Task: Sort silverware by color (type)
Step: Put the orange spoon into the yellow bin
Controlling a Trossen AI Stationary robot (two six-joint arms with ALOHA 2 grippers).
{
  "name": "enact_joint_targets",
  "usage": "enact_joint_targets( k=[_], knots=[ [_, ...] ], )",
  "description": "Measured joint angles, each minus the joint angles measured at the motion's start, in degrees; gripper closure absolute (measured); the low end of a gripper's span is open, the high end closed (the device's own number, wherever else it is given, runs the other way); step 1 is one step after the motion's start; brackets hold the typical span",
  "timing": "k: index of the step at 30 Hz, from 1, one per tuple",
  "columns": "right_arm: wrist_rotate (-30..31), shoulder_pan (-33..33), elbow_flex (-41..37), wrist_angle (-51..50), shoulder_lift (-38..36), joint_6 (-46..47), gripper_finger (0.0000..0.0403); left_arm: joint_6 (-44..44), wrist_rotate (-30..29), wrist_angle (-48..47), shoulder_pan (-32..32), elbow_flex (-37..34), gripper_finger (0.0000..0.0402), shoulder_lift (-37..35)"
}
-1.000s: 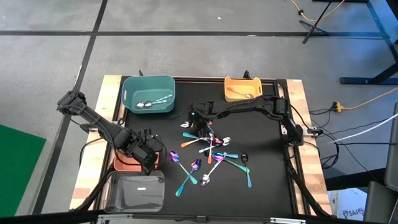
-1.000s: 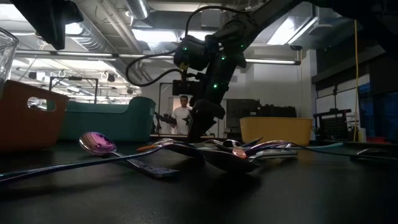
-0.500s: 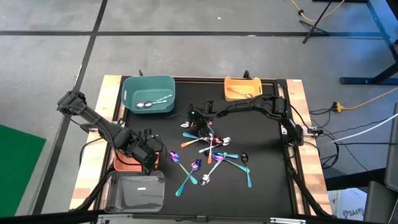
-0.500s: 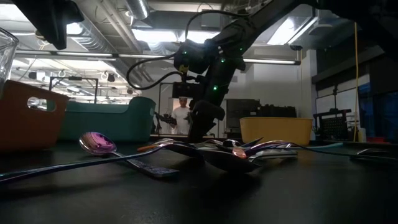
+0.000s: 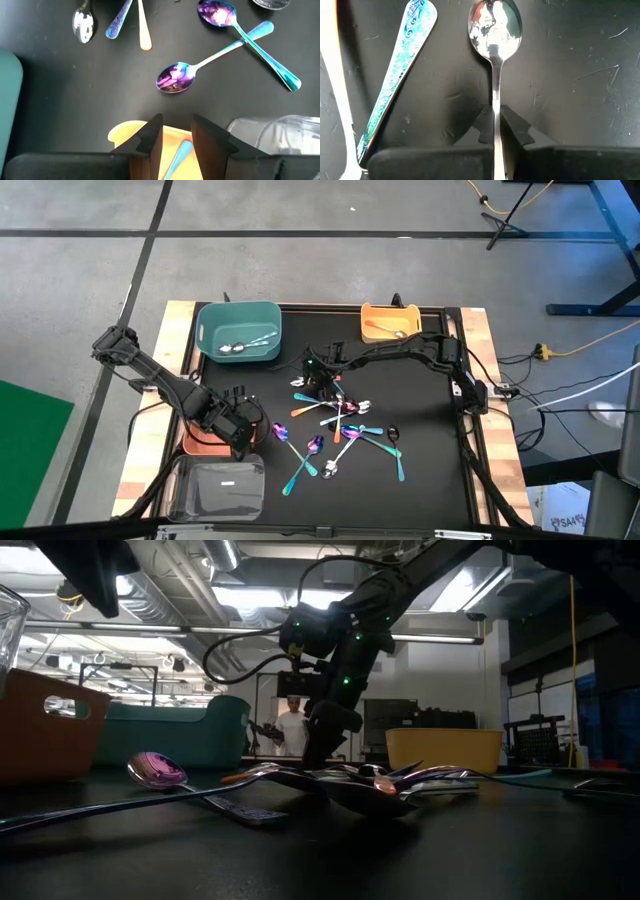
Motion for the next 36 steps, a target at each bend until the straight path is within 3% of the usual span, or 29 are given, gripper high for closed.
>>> enact_joint_targets(
  k=[8,22,36],
  knots=[
    [0.09,0.00,-0.04,0.08,0.01,0.00,0.0399,0.01,-0.71,0.54,0.35,0.00,0.0306,0.00],
    [-0.98,-0.07,-0.28,-0.48,-1.12,0.26,0.0401,0.03,-9.39,2.44,0.35,0.00,0.0306,0.00],
    [1.25,-0.09,-0.24,-6.11,-11.06,0.18,0.0402,0.03,-10.67,3.73,0.35,0.02,0.0306,0.00]
  ],
)
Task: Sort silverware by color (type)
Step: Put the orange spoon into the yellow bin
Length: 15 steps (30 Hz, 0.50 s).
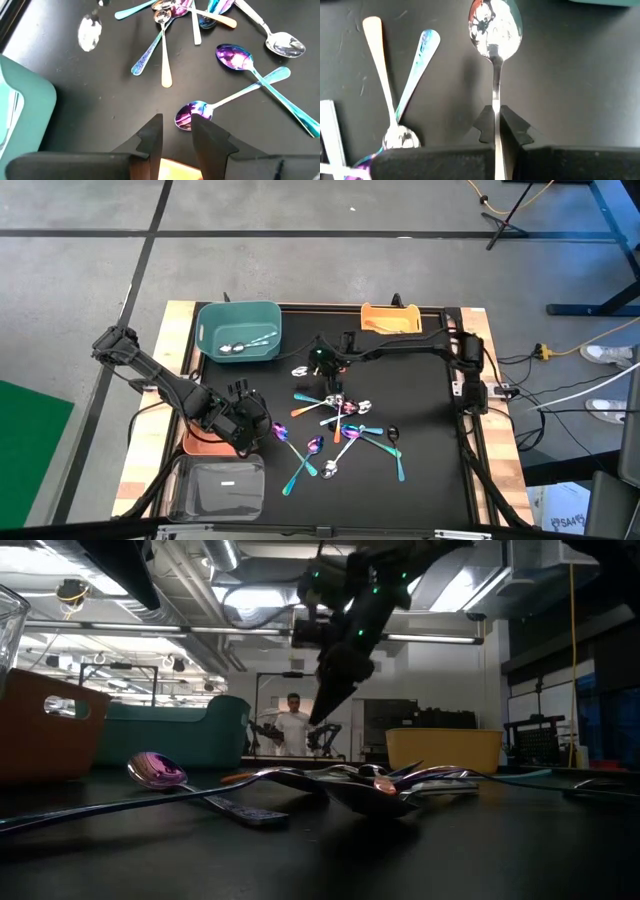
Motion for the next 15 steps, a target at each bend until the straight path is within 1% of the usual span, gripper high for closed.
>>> enact_joint_targets(
  k=[5,15],
  knots=[
    [2.45,-0.07,0.00,-3.86,-4.03,-0.29,0.0403,-0.02,-0.03,0.23,0.00,0.00,0.0306,0.00],
    [2.63,-1.62,0.11,-9.16,-11.18,-0.29,0.0403,-0.02,0.06,0.84,0.00,0.00,0.0306,0.00]
  ],
)
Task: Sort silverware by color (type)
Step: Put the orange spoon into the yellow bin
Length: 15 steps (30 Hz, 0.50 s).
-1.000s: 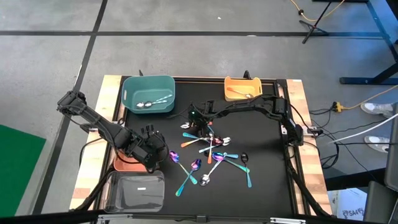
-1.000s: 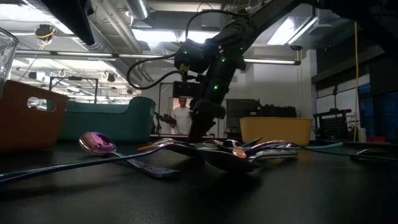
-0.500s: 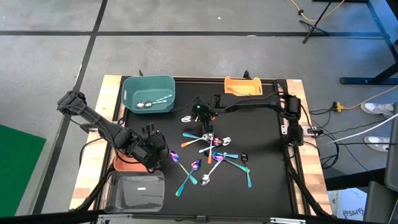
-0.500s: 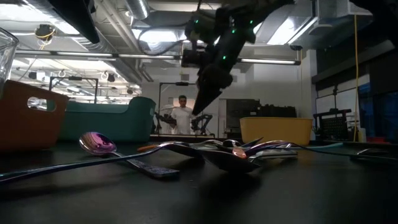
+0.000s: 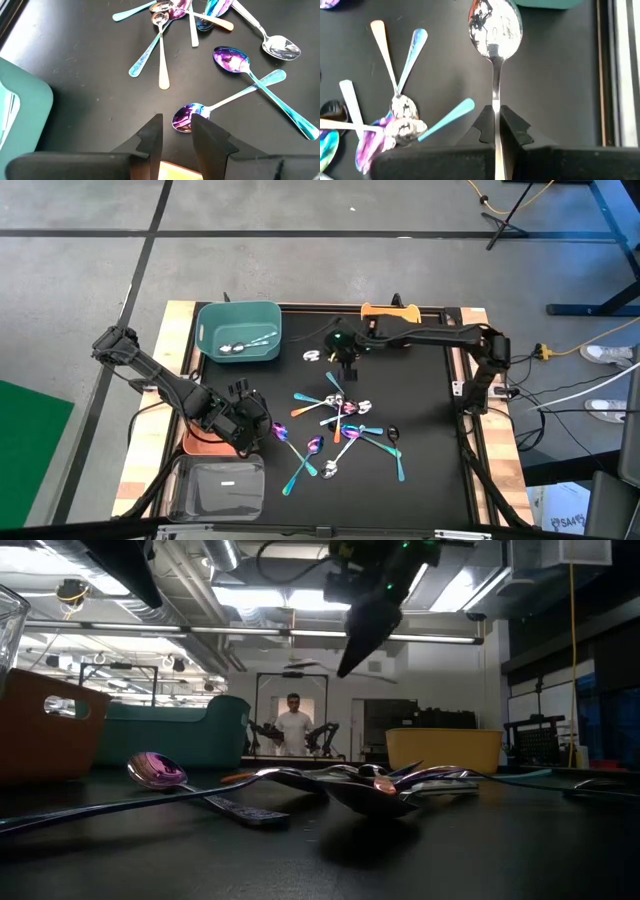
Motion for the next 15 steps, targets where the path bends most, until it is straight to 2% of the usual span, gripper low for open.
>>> enact_joint_targets(
  k=[15],
  knots=[
    [4.12,-0.24,0.00,-14.39,-10.92,1.66,0.0403,0.02,-0.04,2.42,0.00,0.00,0.0306,0.00]
  ],
)
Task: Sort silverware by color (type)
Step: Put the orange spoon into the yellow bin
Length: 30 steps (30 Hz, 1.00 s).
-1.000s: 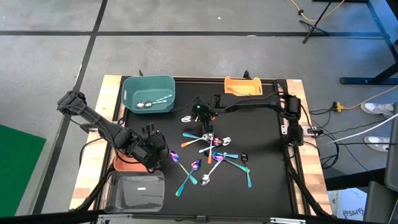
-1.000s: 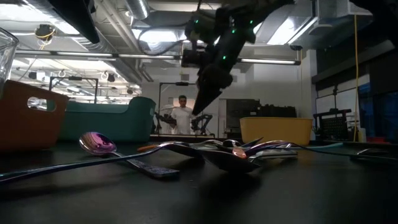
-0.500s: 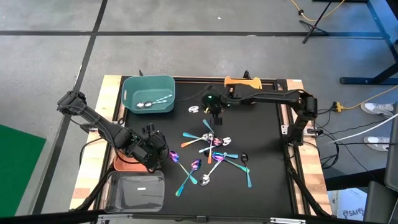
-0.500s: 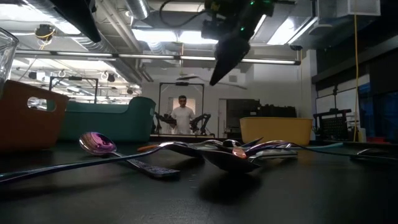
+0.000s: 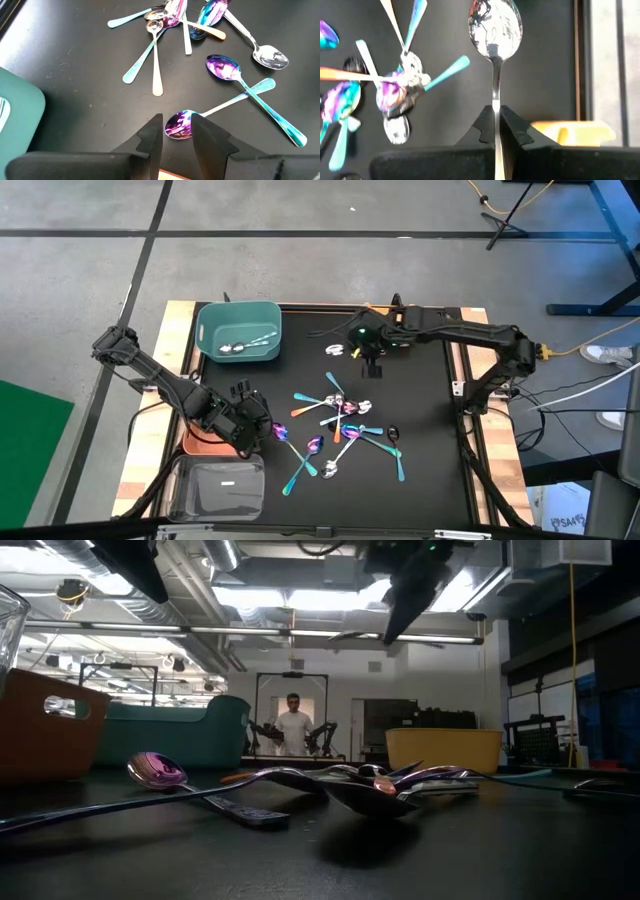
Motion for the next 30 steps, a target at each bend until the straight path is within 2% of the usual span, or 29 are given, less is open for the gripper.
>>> enact_joint_targets(
  k=[6,14,19,25,30],
  knots=[
    [4.59,-0.80,0.00,-5.25,-4.95,0.02,0.0403,-0.01,0.00,0.05,0.00,-0.02,0.0306,0.00],
    [4.71,-6.22,0.02,-6.64,-8.85,1.29,0.0403,-0.02,-0.02,2.00,0.00,0.00,0.0306,0.00],
    [3.16,-7.26,0.02,-6.62,-9.06,0.67,0.0403,-0.33,-1.35,3.20,0.50,0.00,0.0306,0.00],
    [0.74,-4.73,0.02,-6.49,-9.06,-7.02,0.0403,-0.37,-1.05,9.06,4.82,0.00,0.0306,0.00],
    [0.14,-0.45,0.02,-6.49,-9.06,-14.70,0.0403,0.03,3.14,10.87,10.81,0.00,0.0306,0.00]
  ],
)
